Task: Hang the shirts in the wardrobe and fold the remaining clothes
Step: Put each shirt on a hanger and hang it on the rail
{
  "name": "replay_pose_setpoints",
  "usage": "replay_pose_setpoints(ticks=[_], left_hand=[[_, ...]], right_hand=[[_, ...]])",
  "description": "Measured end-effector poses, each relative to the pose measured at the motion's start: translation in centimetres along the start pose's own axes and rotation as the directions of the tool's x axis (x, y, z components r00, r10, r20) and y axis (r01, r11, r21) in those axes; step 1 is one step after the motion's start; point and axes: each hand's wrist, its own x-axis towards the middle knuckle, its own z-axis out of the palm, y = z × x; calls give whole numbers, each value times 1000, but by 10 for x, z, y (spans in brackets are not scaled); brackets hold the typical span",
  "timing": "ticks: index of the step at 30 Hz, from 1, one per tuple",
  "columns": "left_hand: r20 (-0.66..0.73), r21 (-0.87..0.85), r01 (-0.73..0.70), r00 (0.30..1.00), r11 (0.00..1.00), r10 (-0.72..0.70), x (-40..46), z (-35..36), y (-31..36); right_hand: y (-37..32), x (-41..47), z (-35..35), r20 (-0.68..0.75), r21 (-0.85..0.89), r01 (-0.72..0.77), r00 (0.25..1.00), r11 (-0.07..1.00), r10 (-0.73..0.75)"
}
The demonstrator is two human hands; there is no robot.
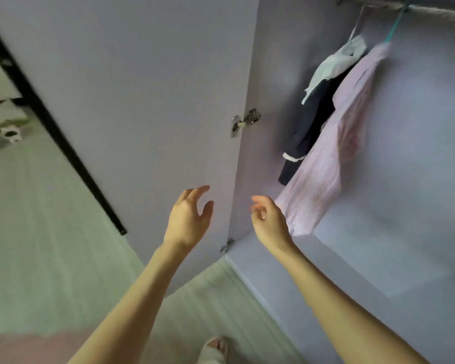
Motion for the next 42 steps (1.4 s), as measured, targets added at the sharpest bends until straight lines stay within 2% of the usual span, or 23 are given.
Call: replay_pose_setpoints(ticks=[2,5,9,12,16,20,23,26,28,29,31,33,34,36,37,38,40,42], left_hand=[[-59,0,172,983,985,-172,-54,-16,-34],[-159,-36,408,899,912,-408,-135,-47,-79],[-389,-126,638,672,759,-630,-247,-106,-124],[-530,-218,732,466,645,-708,-328,-145,-144],[-642,-294,824,205,484,-738,-430,-189,-168],[-631,-363,861,54,356,-774,-513,-222,-206],[-587,-328,904,33,275,-809,-563,-240,-245],[-470,-338,938,-98,76,-877,-604,-251,-296],[-452,-277,959,-180,-54,-874,-625,-261,-328],[-463,-265,958,-227,-110,-857,-633,-268,-341],[-456,-392,895,-388,-210,-801,-650,-283,-368],[-364,-556,776,-549,-297,-753,-668,-294,-392],[-333,-591,737,-593,-328,-733,-674,-296,-399],[-352,-635,707,-625,-313,-697,-686,-294,-410],[-401,-640,725,-598,-254,-694,-690,-292,-413],[-470,-627,763,-532,-157,-705,-693,-289,-413],[-630,-541,834,-318,107,-709,-689,-281,-403],[-719,-489,814,-171,315,-674,-689,-281,-386]], right_hand=[[6,-31,36,194,-13,-1,981,1000,4],[8,-81,91,473,-46,31,881,998,-6],[2,-153,166,773,-86,154,634,984,-32],[-13,-203,219,882,-65,240,468,969,-57],[-34,-276,289,964,-30,359,257,933,-68],[-51,-345,357,993,-20,438,116,899,-35],[-60,-393,403,999,-25,488,47,873,2],[-59,-437,454,1000,-5,573,-22,819,22],[-57,-460,486,998,-3,641,-51,768,46],[-55,-468,499,997,-9,660,-54,752,59],[-48,-484,526,995,-43,656,-38,754,89],[-38,-502,551,993,-78,645,-18,760,117],[-35,-507,557,992,-89,643,-14,760,128],[-29,-520,567,989,-101,652,-19,752,149],[-29,-526,572,988,-103,648,-20,755,153],[-31,-533,576,988,-111,624,-18,774,156],[-42,-543,582,986,-136,509,-12,850,165],[-59,-557,589,980,-158,381,-49,911,190]])
